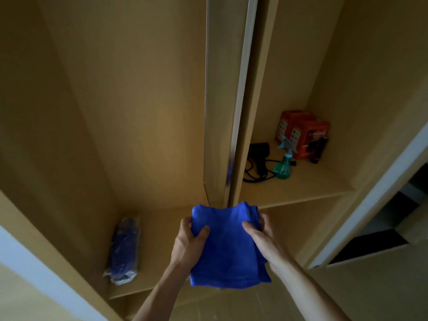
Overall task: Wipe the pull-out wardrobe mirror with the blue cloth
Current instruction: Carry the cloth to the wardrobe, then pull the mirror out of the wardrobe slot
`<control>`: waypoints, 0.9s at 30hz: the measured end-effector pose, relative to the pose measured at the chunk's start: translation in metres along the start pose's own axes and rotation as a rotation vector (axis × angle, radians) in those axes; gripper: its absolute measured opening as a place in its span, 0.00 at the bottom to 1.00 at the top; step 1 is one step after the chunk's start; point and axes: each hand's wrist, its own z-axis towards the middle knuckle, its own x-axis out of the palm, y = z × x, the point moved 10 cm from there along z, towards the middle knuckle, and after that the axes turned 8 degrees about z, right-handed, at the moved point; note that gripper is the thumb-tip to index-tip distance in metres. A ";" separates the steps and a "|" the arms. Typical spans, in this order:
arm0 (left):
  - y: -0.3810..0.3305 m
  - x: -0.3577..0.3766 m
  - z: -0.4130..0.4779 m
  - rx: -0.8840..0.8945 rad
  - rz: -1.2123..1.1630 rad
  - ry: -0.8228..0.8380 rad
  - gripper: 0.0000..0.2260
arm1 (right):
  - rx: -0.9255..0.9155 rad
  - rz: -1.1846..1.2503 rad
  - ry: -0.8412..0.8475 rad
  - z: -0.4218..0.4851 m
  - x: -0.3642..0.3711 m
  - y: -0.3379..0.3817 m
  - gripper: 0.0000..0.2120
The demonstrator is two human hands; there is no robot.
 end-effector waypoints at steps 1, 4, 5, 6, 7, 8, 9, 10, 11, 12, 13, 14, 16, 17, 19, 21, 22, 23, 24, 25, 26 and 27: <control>-0.002 -0.005 0.003 0.005 0.008 -0.012 0.21 | -0.021 -0.011 0.005 0.006 0.004 0.004 0.24; -0.008 -0.017 0.010 -0.004 -0.010 -0.039 0.22 | -0.074 -0.059 0.014 0.024 0.011 0.014 0.29; -0.010 -0.020 0.012 -0.012 -0.015 -0.050 0.22 | -0.085 -0.069 0.019 0.029 0.013 0.015 0.30; -0.012 -0.021 0.013 -0.017 -0.018 -0.060 0.23 | -0.095 -0.077 0.027 0.033 0.014 0.017 0.31; -0.015 -0.022 0.014 -0.021 -0.025 -0.066 0.24 | -0.103 -0.084 0.035 0.037 0.014 0.018 0.32; -0.017 -0.022 0.015 -0.025 -0.030 -0.068 0.24 | -0.106 -0.091 0.044 0.041 0.013 0.019 0.33; -0.020 -0.021 0.015 -0.028 -0.028 -0.069 0.24 | -0.104 -0.094 0.056 0.045 0.011 0.020 0.34; -0.023 -0.019 0.015 -0.031 -0.020 -0.071 0.23 | -0.097 -0.100 0.070 0.049 0.009 0.020 0.33; -0.026 -0.017 0.014 -0.034 -0.013 -0.077 0.21 | -0.086 -0.112 0.085 0.053 0.006 0.020 0.32; -0.028 -0.014 0.013 -0.040 -0.013 -0.085 0.20 | -0.078 -0.132 0.100 0.058 0.002 0.020 0.31; -0.031 -0.011 0.012 -0.046 -0.018 -0.095 0.18 | -0.071 -0.156 0.116 0.062 -0.001 0.021 0.29; -0.034 -0.007 0.011 -0.053 -0.026 -0.106 0.16 | -0.068 -0.180 0.132 0.064 -0.004 0.023 0.29; -0.041 0.001 0.008 -0.063 -0.043 -0.131 0.13 | -0.067 -0.211 0.167 0.071 -0.011 0.029 0.28; -0.045 0.005 0.007 -0.065 -0.049 -0.147 0.11 | -0.072 -0.221 0.184 0.074 -0.014 0.032 0.28; -0.054 0.011 0.004 -0.074 -0.058 -0.179 0.08 | -0.096 -0.249 0.213 0.080 -0.019 0.039 0.26; -0.059 0.018 0.002 -0.079 -0.077 -0.189 0.07 | -0.122 -0.277 0.238 0.085 -0.024 0.044 0.25; -0.062 0.021 0.000 -0.081 -0.079 -0.194 0.08 | -0.131 -0.284 0.250 0.086 -0.027 0.046 0.24; -0.064 0.023 -0.002 -0.083 -0.069 -0.203 0.08 | -0.143 -0.290 0.263 0.088 -0.029 0.048 0.24; -0.064 0.024 -0.004 -0.083 -0.053 -0.217 0.10 | -0.161 -0.298 0.280 0.089 -0.030 0.051 0.24; -0.065 0.024 -0.007 -0.084 -0.037 -0.235 0.11 | -0.181 -0.308 0.297 0.089 -0.031 0.054 0.23; -0.066 0.023 -0.010 -0.086 -0.026 -0.257 0.11 | -0.202 -0.321 0.312 0.090 -0.031 0.058 0.22; -0.066 0.021 -0.013 -0.087 -0.016 -0.277 0.11 | -0.221 -0.336 0.324 0.089 -0.031 0.061 0.22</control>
